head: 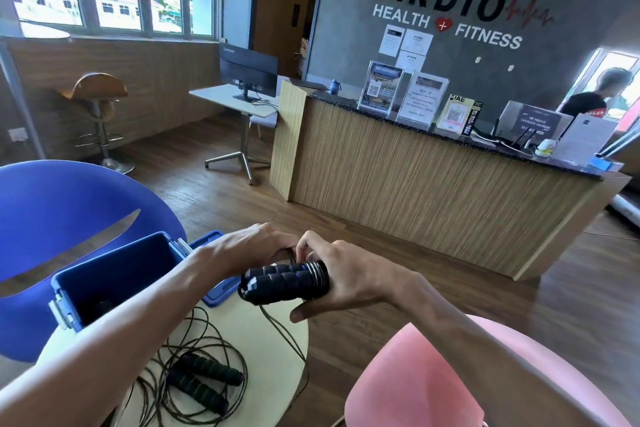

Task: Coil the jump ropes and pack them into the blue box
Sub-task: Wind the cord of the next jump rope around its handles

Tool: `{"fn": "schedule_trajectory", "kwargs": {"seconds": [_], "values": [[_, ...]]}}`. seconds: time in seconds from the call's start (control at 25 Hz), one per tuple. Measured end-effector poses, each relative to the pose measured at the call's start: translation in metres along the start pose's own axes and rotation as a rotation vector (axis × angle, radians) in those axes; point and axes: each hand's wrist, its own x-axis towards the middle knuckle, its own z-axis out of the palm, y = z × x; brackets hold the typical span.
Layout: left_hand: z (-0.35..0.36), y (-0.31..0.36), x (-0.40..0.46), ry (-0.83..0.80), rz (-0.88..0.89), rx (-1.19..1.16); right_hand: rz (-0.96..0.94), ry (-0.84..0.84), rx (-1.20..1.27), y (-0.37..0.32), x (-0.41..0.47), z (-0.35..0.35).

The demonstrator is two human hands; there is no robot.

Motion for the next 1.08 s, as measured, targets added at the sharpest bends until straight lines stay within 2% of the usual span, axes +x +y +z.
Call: {"fn": "schedule_trajectory", "kwargs": {"seconds": [0.08,0.16,0.36,0.52,0.64,0.72,0.88,0.96,1.04,1.08], "values": [[-0.009,0.007,0.004,-0.067,-0.055,0.011,-0.01,0.008,-0.14,-0.005,-0.002,0.005],[-0.021,0.021,0.005,-0.067,-0.1,0.059,0.012,0.04,-0.261,-0.007,-0.002,0.011],[-0.047,0.071,0.01,-0.005,-0.121,0.663,0.07,0.187,-0.22,0.002,0.0,0.026],[-0.052,0.094,0.008,-0.058,-0.152,0.694,0.135,0.257,-0.243,0.007,0.006,0.029],[-0.051,0.101,0.007,-0.2,-0.145,0.721,0.153,0.208,-0.301,0.007,0.012,0.038],[-0.047,0.103,0.003,-0.263,-0.166,0.702,0.182,0.183,-0.307,0.007,0.013,0.049],[-0.029,0.114,-0.015,-0.189,-0.298,0.582,0.245,0.31,-0.283,0.019,0.018,0.05],[-0.006,0.116,-0.028,0.011,-0.363,0.415,0.271,0.349,-0.311,0.025,0.022,0.045],[0.017,0.114,-0.038,0.243,-0.386,0.105,0.284,0.379,-0.318,0.031,0.024,0.04],[0.026,0.109,-0.043,0.302,-0.414,-0.113,0.284,0.388,-0.308,0.033,0.023,0.038]]}}
